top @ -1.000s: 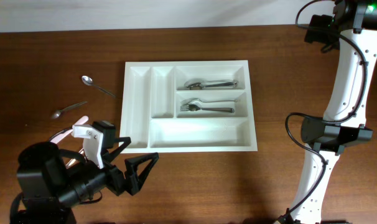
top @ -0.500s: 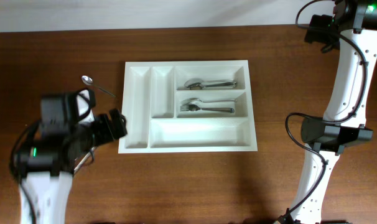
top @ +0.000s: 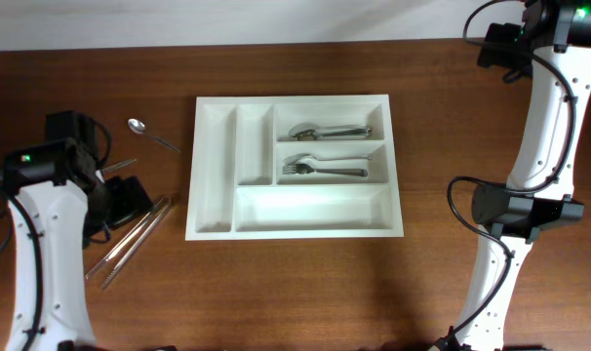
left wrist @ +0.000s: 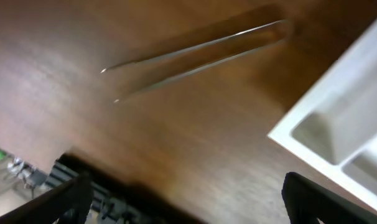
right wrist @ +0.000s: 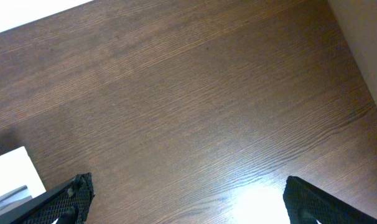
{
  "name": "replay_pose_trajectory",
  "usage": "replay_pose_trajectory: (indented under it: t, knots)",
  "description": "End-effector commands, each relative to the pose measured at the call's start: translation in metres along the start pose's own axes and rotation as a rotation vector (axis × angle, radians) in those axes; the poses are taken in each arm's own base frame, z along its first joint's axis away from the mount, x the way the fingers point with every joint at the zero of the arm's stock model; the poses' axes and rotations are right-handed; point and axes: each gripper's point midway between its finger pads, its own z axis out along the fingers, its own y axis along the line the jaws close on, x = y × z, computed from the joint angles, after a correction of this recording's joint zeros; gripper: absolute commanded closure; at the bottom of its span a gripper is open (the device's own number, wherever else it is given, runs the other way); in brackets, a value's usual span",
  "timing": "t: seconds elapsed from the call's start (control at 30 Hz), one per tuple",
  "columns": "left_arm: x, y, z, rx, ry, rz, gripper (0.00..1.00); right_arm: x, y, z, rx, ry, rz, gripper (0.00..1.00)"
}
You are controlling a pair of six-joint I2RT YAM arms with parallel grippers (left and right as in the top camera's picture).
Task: Pack container
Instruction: 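Move the left gripper over the tongs left of the tray, then lower the left gripper and close it on the tongs' end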
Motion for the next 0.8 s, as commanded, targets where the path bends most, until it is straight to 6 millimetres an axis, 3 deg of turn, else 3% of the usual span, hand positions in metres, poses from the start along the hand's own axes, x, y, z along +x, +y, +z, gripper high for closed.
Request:
replay_pose_trajectory:
  t: [0.0, 0.3, 0.53, 0.77]
  knots:
    - [-0.005, 0.006, 0.004, -0.028, 0.02, 0.037, 0.01, -0.007, -0.004, -0.023, -0.014, -0.046, 0.006, 0.01]
    - [-0.024, 0.012, 0.032, -0.132, 0.056, 0.095, 0.01, -0.007, -0.004, -0.023, -0.014, -0.046, 0.006, 0.01]
    - [-0.043, 0.003, 0.073, -0.165, 0.106, 0.147, 0.01, -0.007, -0.004, -0.023, -0.014, -0.046, 0.006, 0.01]
    - [-0.05, -0.005, 0.116, -0.165, 0.198, 0.373, 0.01, -0.007, -0.004, -0.023, -0.014, -0.046, 0.006, 0.01]
